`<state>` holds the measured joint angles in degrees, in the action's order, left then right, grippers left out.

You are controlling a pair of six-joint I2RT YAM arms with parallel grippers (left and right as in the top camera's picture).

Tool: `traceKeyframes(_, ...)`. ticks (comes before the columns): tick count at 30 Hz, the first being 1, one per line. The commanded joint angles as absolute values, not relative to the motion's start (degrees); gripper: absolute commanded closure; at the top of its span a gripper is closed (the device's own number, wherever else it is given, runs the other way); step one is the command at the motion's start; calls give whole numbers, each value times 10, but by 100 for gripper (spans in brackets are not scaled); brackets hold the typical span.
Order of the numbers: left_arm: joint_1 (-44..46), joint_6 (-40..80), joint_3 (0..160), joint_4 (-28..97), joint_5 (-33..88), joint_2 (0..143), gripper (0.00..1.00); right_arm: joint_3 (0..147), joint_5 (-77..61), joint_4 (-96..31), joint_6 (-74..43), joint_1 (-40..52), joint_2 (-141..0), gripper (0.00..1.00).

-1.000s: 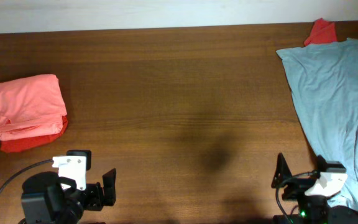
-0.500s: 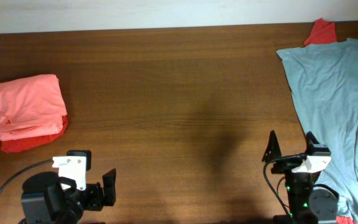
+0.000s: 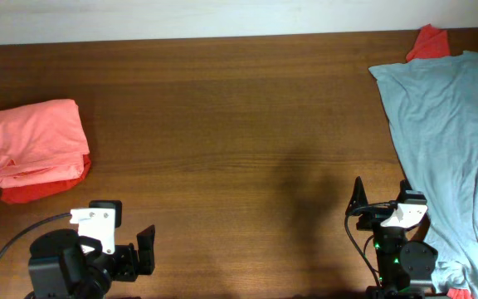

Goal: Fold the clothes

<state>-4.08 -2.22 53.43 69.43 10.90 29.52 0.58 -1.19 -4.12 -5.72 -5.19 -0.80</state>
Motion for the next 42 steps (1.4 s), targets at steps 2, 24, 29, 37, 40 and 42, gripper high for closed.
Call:
traceKeyframes(2,-41,-31,532,693,107,293,1,3,-22,-44,-53,-56,-2,1)
traceKeyframes(24,-41,-31,532,693,107,293,1,3,-22,-44,-53,-56,-3,1)
traceKeyframes(29,-41,-31,525,689,107,290,1,3,-22,-44,-53,-56,-3,1)
traceKeyframes(37,-35,-31,348,532,88,185,1,3,-22,-43,-53,-56,-3,1)
traceKeyframes(40,-20,-31,260,443,88,127,1,3,-22,-43,-53,-56,-3,1)
traceKeyframes(42,-8,-31,213,383,82,96,1,3,-22,-44,-53,-56,-3,1)
